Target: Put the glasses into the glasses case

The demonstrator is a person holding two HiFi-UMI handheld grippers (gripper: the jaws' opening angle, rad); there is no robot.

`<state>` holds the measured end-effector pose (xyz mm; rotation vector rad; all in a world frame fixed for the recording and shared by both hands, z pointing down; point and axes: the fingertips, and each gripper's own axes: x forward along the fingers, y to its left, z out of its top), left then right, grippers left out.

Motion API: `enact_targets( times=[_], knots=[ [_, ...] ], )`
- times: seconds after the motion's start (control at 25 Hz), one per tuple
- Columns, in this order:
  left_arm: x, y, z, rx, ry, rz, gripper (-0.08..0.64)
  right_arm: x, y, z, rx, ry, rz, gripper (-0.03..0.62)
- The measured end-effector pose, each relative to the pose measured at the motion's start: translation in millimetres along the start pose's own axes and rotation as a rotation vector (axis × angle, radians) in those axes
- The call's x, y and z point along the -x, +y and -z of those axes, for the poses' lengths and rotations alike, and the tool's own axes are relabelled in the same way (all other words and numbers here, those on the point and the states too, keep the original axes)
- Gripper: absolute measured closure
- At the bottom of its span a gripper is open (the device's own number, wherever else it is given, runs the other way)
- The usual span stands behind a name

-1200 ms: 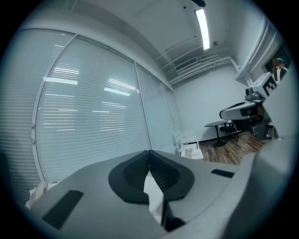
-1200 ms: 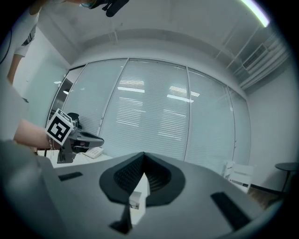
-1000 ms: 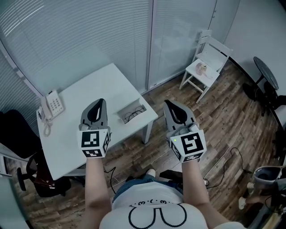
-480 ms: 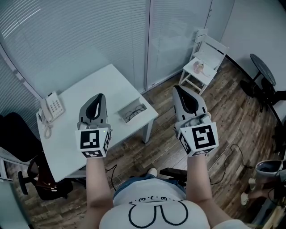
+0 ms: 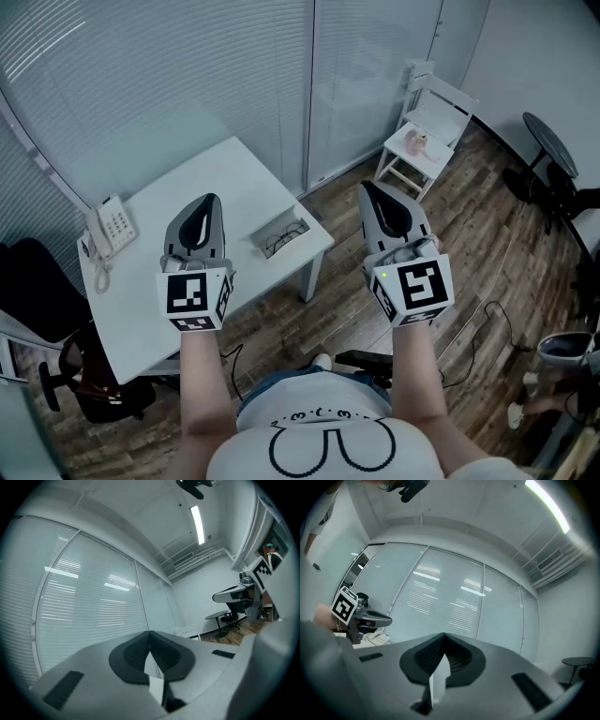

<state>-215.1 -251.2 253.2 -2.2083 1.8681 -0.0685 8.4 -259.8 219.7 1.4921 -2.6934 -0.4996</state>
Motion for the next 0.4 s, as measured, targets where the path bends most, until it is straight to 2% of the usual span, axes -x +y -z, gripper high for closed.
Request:
enact_targets(
  times=[0.4],
  knots=[
    [0.4, 1.2, -2.1, 0.000, -0.006, 0.006, 0.543, -1.1, 3.5, -0.5, 0.006, 0.002, -0.002, 0.583]
  ],
)
